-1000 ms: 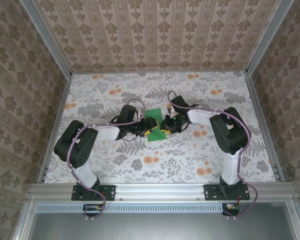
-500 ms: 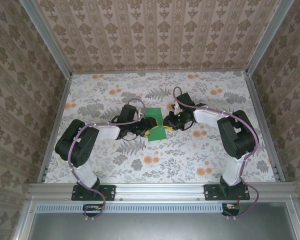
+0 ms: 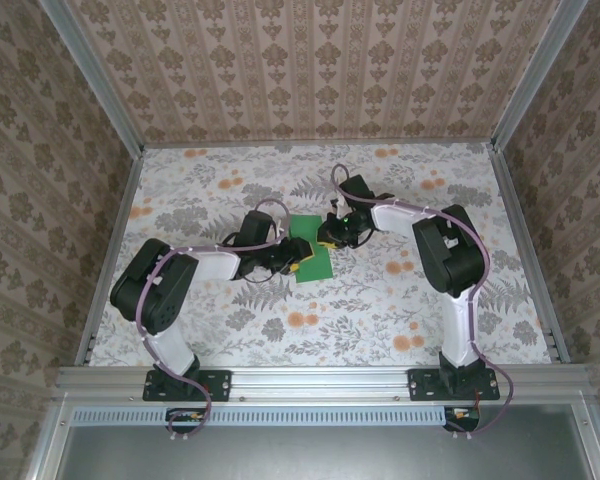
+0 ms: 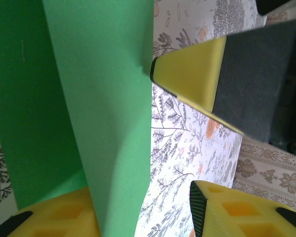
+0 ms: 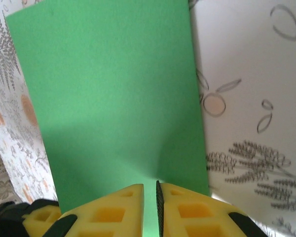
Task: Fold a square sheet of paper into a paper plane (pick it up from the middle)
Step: Fold the triangle a second time at the center of the table.
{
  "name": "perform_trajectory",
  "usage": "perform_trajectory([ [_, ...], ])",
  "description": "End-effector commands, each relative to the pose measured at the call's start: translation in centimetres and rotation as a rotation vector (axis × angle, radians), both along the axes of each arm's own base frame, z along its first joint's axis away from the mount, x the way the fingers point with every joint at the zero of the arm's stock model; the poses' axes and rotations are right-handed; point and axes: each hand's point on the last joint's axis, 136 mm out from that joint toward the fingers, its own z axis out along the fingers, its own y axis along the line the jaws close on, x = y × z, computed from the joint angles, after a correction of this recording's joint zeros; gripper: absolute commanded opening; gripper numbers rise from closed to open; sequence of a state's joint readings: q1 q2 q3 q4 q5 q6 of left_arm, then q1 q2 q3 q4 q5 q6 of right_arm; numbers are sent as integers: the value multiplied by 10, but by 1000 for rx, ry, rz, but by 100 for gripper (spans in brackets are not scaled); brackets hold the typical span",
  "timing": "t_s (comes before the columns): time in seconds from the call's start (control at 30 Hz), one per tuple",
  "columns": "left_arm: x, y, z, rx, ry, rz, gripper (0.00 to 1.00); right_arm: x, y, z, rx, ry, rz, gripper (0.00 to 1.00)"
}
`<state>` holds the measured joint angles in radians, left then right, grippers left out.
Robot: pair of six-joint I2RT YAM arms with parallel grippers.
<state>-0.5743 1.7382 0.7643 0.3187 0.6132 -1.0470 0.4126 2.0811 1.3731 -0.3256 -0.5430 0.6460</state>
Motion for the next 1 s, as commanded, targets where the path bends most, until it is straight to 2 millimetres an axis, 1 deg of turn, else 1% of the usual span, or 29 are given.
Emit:
perform_trajectory([
  [0.0, -6, 6, -8, 18, 15, -12, 46, -12, -9, -23, -87, 53, 13, 18],
  [0.23, -20, 3, -8, -1, 22, -33, 47, -38, -26, -40, -152, 123, -46, 17],
  [0.33, -30, -4, 0, -37, 21, -69, 47, -55, -35, -46, -193, 163, -90, 17],
  [0.47, -32, -12, 9, -65, -1, -83, 47, -73, -41, -51, -215, 199, -129, 17],
  [0.57, -29, -20, 21, -118, -17, -91, 47, -79, -45, -54, -233, 214, -149, 17],
  [0.67, -28, -26, 33, -156, -37, -101, 47, -78, -48, -56, -247, 219, -161, 17],
  [0.93, -28, -32, 42, -172, -54, -120, 47, -77, -47, -58, -248, 226, -161, 17],
  [0.97, -30, -32, 40, -167, -49, -121, 47, -76, -47, -57, -248, 225, -160, 17],
])
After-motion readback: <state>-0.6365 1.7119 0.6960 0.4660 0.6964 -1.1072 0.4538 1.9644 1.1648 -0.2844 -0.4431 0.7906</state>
